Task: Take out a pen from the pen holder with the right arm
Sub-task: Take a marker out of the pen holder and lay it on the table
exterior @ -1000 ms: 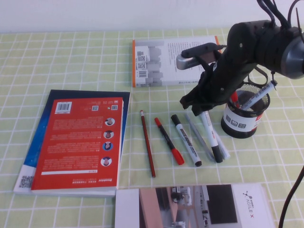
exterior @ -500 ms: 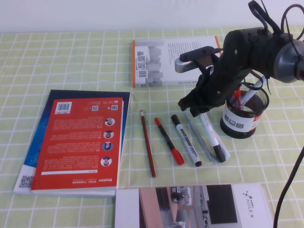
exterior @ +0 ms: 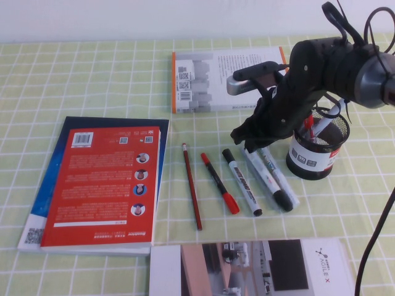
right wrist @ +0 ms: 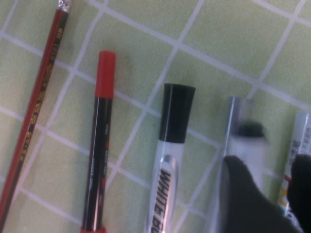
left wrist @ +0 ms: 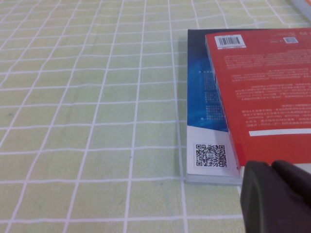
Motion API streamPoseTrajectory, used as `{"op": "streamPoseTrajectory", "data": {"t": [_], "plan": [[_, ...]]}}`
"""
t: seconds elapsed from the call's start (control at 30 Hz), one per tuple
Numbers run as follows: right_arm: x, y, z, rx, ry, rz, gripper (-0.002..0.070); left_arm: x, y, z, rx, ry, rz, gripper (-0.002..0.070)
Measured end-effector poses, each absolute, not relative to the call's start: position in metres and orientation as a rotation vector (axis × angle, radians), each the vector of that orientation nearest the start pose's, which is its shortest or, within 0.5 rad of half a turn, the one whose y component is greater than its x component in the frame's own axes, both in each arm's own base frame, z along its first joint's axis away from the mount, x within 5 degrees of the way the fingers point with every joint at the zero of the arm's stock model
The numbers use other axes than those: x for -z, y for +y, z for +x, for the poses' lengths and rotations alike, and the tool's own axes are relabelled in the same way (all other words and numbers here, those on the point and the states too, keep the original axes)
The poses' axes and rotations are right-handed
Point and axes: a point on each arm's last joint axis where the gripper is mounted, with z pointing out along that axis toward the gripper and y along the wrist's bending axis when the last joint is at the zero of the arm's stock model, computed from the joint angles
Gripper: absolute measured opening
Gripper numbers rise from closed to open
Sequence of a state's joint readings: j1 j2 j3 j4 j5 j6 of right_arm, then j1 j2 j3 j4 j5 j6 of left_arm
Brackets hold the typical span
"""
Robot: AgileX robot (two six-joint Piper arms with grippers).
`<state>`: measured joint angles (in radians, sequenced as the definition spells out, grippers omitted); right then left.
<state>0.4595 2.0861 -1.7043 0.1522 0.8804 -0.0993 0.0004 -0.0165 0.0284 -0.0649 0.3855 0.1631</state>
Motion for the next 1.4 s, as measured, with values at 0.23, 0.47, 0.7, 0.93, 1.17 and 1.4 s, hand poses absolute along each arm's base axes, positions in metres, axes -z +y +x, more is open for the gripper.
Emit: {"op": "streamPoseTrajectory", "data": {"t": [0.23, 0.47, 0.7, 0.93, 1.17, 1.4], "plan": [[-0.215, 0.211, 0.402, -0.287, 2.682, -0.663, 0.0272, -0.17, -0.002, 0.052, -0.048, 1.877, 0.113, -0.0005], [-0.233, 0.209, 0.398, -0.295, 2.648, -0.659, 0.0283, -0.17, -0.002, 0.052, -0.048, 1.877, 0.113, -0.0005], [-0.282, 0.204, 0.375, -0.278, 2.595, -0.704, 0.0283, -0.17, -0.002, 0.052, -0.048, 1.877, 0.113, -0.0005], [-0.336, 0.197, 0.334, -0.226, 2.535, -0.765, 0.0137, -0.17, -0.002, 0.052, -0.048, 1.877, 0.113, -0.0005], [-0.356, 0.165, 0.275, -0.235, 2.495, -0.736, -0.0003, -0.17, -0.002, 0.052, -0.048, 1.877, 0.113, -0.0005], [-0.361, 0.124, 0.206, -0.259, 2.447, -0.687, -0.0012, -0.17, -0.002, 0.052, -0.048, 1.877, 0.113, -0.0005]]}}
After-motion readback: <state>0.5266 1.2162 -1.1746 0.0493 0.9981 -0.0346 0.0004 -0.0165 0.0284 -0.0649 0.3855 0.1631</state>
